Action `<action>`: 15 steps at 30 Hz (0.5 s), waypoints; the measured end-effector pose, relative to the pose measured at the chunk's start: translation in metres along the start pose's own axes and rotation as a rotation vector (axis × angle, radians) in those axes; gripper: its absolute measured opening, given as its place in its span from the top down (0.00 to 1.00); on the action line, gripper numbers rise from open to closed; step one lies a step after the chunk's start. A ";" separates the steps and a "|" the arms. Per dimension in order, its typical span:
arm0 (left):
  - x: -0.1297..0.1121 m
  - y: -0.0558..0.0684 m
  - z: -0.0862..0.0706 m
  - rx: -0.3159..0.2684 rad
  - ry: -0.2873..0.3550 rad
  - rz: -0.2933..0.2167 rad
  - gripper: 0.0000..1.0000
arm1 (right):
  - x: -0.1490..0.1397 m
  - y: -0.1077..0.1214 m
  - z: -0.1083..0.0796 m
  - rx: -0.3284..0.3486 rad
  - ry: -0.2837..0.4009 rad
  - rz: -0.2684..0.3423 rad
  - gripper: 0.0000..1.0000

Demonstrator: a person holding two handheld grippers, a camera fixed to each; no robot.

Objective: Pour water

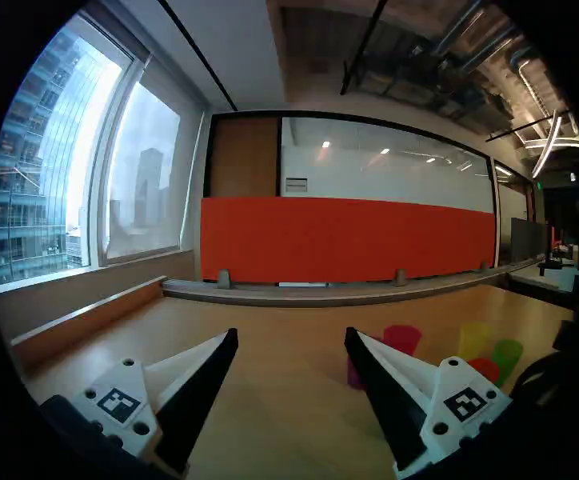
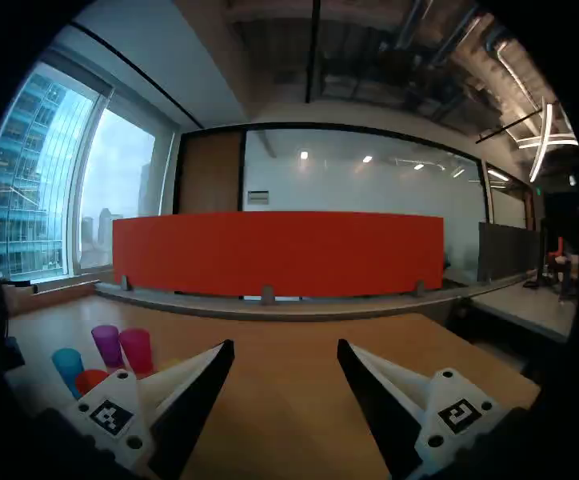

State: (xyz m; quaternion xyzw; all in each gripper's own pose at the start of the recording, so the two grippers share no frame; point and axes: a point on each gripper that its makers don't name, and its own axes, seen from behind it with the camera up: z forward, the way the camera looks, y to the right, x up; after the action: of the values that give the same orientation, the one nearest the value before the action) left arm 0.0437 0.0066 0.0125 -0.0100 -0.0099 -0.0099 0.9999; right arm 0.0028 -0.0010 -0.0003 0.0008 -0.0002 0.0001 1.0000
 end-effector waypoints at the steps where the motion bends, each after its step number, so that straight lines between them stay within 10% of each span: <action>1: 0.007 0.001 0.001 -0.006 0.000 0.002 0.01 | 0.004 -0.001 0.000 0.002 -0.001 0.000 0.00; 15: 0.114 0.005 0.011 -0.044 0.018 0.040 0.01 | 0.089 -0.010 0.004 0.048 -0.030 0.009 0.00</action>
State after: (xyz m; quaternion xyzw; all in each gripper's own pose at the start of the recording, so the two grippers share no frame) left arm 0.1578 0.0099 0.0255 -0.0323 -0.0004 0.0097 0.9994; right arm 0.0921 -0.0112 0.0038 0.0250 -0.0153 0.0046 0.9996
